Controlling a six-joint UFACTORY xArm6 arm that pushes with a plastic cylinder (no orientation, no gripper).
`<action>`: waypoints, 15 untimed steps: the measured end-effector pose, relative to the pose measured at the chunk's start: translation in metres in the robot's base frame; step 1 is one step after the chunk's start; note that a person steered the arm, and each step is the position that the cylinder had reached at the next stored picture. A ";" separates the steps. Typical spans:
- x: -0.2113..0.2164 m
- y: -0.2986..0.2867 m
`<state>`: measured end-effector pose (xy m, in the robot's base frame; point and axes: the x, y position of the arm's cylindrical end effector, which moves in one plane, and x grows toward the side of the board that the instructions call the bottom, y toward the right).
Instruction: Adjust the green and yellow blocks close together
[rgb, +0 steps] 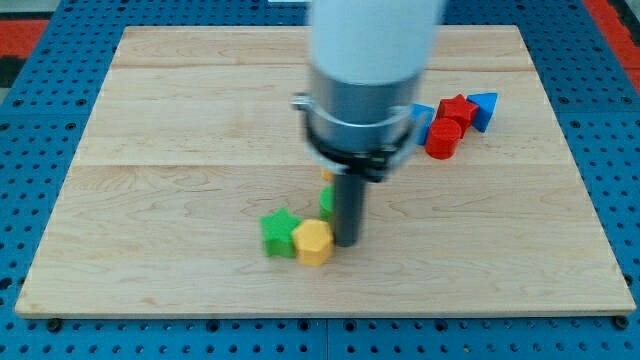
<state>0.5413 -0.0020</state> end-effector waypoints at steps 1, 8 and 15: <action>0.000 -0.023; -0.068 0.079; -0.053 -0.066</action>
<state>0.4881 -0.0677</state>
